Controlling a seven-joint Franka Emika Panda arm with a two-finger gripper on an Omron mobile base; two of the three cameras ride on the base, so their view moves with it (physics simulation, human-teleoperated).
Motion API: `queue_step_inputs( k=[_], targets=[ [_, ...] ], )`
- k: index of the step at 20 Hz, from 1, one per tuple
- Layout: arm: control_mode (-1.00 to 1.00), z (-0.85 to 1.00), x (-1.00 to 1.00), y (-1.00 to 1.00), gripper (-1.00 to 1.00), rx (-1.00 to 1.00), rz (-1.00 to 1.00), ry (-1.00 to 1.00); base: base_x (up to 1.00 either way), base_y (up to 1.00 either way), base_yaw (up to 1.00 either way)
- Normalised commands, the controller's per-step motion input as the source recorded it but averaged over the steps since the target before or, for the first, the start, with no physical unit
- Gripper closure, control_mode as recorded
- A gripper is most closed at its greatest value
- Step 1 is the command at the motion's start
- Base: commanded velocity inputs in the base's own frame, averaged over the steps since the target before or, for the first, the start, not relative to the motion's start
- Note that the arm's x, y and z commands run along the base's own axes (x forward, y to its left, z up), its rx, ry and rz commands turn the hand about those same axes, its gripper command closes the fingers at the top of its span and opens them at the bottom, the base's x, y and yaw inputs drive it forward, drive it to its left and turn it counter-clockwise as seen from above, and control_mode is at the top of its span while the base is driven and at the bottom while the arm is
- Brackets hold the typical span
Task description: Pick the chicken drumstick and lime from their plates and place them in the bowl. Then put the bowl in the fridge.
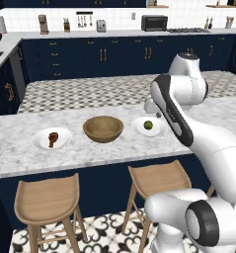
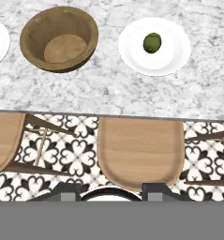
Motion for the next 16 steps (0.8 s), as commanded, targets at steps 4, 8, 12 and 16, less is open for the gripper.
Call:
queue_step_inputs(
  k=[4,8,12,16],
  targets=[
    [-1.00,-0.22,0.45,-0.35,-1.00,0.00,0.00,0.00,0.00,0.00,0.00],
    [-1.00,-0.61,1.00,-0.73,-1.00,0.00,0.00,0.00,0.00,0.00,0.00],
    [-1.00,-0.58,1.00,-0.35,-1.00,0.00,0.00,0.13,0.00,0.00,0.00],
    [-1.00,-0.57,1.00,-0.05,-1.00,0.00,-0.01,0.28,0.00,0.00,0.00]
  ],
)
